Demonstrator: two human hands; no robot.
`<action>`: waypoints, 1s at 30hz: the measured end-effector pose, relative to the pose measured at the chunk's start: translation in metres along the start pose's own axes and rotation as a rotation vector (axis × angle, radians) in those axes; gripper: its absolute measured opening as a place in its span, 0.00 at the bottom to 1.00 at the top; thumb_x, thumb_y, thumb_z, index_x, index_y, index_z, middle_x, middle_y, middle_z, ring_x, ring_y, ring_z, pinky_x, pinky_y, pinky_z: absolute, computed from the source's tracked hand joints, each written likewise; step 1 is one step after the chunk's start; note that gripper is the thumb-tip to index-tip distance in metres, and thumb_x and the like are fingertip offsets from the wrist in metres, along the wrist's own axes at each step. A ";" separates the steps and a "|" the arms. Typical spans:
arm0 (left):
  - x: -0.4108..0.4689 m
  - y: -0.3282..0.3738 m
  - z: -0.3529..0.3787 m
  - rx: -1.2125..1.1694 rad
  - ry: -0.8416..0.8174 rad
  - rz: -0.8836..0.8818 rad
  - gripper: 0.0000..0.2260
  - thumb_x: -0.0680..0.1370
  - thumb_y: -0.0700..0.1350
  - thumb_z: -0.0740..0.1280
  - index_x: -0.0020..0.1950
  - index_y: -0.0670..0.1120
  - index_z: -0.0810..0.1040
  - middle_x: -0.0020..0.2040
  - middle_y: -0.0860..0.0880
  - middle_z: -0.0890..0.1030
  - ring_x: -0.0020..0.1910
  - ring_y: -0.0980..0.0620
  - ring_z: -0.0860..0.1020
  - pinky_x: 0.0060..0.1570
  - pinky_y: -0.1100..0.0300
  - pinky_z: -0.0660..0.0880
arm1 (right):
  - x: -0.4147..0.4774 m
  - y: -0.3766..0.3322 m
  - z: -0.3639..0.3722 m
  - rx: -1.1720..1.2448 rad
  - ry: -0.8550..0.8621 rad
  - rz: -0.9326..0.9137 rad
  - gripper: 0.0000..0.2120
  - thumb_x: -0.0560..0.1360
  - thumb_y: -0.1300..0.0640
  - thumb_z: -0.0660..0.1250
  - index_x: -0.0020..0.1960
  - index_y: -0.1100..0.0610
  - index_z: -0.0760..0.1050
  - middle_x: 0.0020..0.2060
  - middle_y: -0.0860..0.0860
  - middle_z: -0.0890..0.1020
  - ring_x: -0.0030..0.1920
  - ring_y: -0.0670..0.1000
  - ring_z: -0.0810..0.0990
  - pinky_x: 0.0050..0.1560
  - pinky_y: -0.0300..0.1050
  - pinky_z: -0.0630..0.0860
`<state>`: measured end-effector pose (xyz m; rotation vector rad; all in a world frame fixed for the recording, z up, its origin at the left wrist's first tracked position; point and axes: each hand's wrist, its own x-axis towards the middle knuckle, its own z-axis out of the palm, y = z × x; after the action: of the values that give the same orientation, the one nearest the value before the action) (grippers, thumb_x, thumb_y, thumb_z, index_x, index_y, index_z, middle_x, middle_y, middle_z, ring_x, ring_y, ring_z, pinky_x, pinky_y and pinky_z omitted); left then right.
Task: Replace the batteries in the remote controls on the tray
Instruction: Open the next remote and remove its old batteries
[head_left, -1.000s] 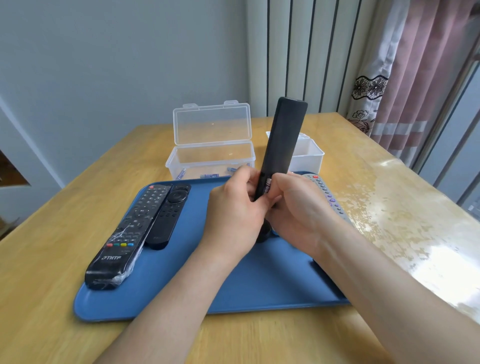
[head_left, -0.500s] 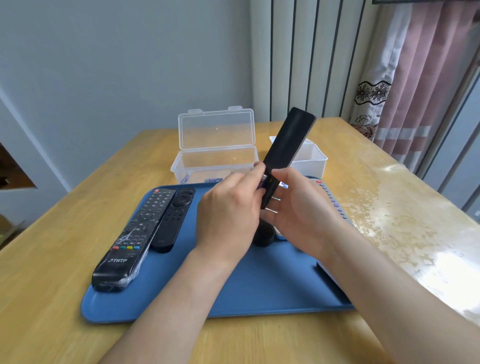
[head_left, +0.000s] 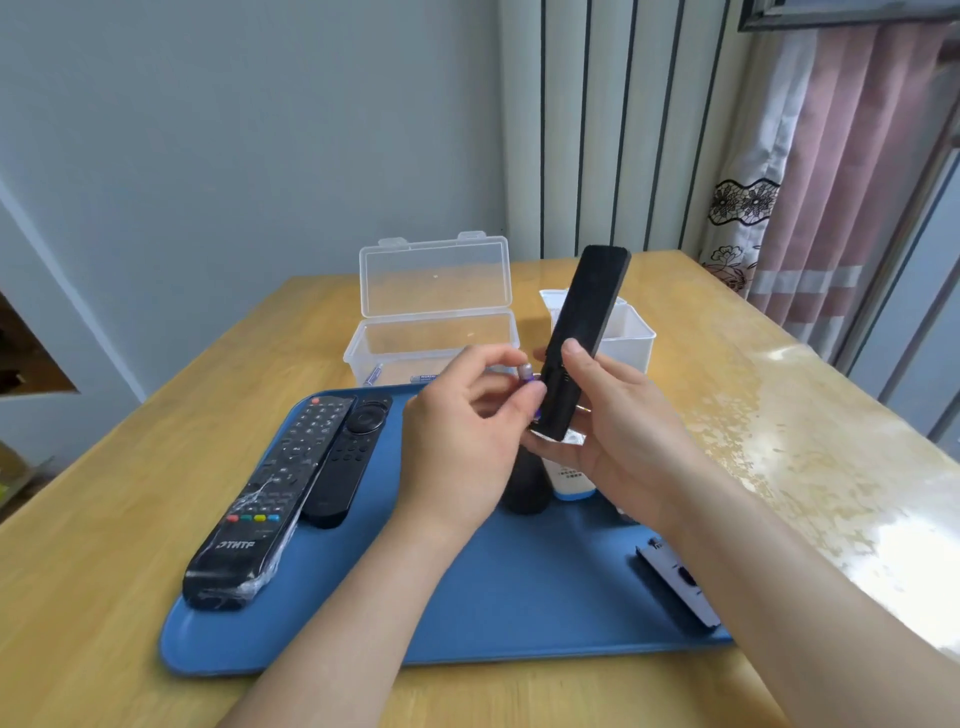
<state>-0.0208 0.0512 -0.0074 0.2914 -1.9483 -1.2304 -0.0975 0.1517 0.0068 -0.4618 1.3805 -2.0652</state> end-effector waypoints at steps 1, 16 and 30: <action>0.001 0.001 0.000 -0.119 -0.006 -0.078 0.08 0.77 0.40 0.69 0.49 0.53 0.80 0.39 0.53 0.84 0.37 0.56 0.83 0.41 0.57 0.80 | 0.001 -0.001 -0.003 0.000 0.022 0.004 0.13 0.82 0.53 0.61 0.59 0.60 0.76 0.40 0.55 0.81 0.41 0.51 0.82 0.46 0.50 0.83; 0.107 0.004 0.085 0.351 -0.188 -0.135 0.13 0.81 0.40 0.61 0.58 0.52 0.82 0.58 0.52 0.82 0.54 0.51 0.78 0.53 0.63 0.73 | 0.068 -0.048 -0.078 -0.506 0.400 -0.109 0.06 0.77 0.66 0.59 0.49 0.59 0.73 0.38 0.57 0.72 0.33 0.51 0.68 0.34 0.45 0.67; -0.005 0.042 0.025 0.493 -1.090 0.059 0.11 0.72 0.49 0.74 0.55 0.57 0.83 0.49 0.56 0.83 0.46 0.59 0.78 0.46 0.67 0.73 | 0.056 -0.064 -0.058 -0.678 0.117 -0.131 0.04 0.76 0.64 0.63 0.49 0.59 0.74 0.32 0.52 0.73 0.25 0.48 0.67 0.26 0.39 0.65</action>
<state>-0.0263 0.0913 0.0200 -0.2757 -3.1639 -0.8963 -0.1922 0.1731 0.0398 -0.7275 2.1703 -1.6933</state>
